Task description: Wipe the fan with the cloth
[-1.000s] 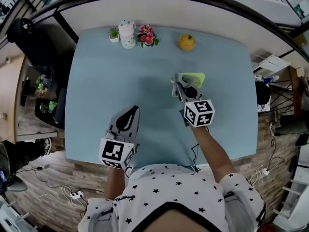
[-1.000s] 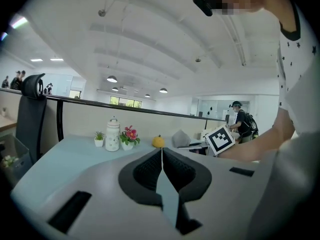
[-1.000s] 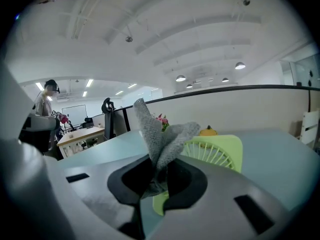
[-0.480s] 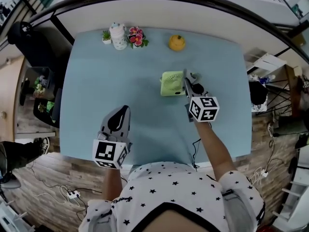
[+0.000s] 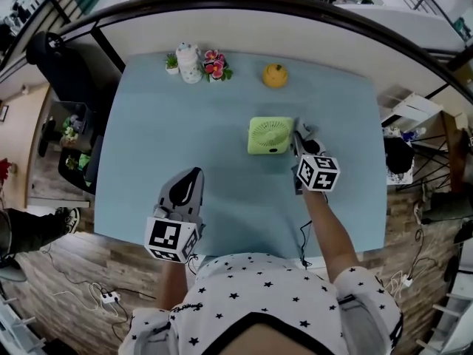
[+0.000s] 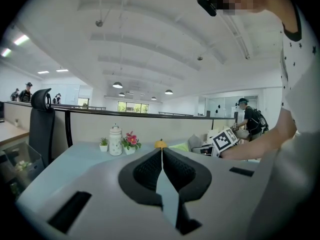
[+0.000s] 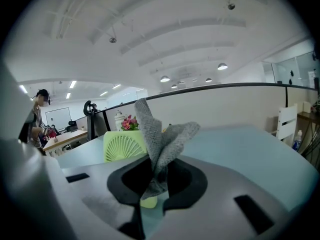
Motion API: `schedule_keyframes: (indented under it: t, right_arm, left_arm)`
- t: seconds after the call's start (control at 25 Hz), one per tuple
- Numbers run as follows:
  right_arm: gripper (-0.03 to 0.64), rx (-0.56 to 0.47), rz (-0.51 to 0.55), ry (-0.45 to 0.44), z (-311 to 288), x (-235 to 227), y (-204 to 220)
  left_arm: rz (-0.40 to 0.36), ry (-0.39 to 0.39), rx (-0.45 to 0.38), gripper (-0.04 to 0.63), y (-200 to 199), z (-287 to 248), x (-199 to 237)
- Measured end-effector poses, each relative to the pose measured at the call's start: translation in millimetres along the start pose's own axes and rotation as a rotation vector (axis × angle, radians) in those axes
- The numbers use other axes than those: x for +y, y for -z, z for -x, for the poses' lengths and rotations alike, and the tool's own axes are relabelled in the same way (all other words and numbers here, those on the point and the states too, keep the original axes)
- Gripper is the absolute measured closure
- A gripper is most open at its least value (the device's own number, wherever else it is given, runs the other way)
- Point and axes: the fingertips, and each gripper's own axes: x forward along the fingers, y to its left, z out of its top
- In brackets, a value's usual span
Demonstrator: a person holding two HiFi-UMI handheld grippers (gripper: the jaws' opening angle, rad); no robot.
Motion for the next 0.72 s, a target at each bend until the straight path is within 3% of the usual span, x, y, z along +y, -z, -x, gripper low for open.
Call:
schedule_keyframes:
  t: [0.28,0.44,0.56,0.72]
  right_arm:
    - [0.571,-0.088,-0.014,-0.074,9,22,-31]
    - [0.571,-0.155,0.079,-0.183,11,72,-53]
    - [0.571,-0.125,0.196,-0.269,1,113,-43]
    - [0.569,-0.039,0.242,-0.312,-13,140,-9]
  left_arm:
    - [0.003,-0.019,-0.003,0.563,-2,4,1]
    - [0.008,-0.029,-0.004,0.563,-1,6,3]
    - [0.009,-0.038,-0.007,0.563,0,10,5]
    - [0.024,-0.065,-0.003,0.563,4,19,12]
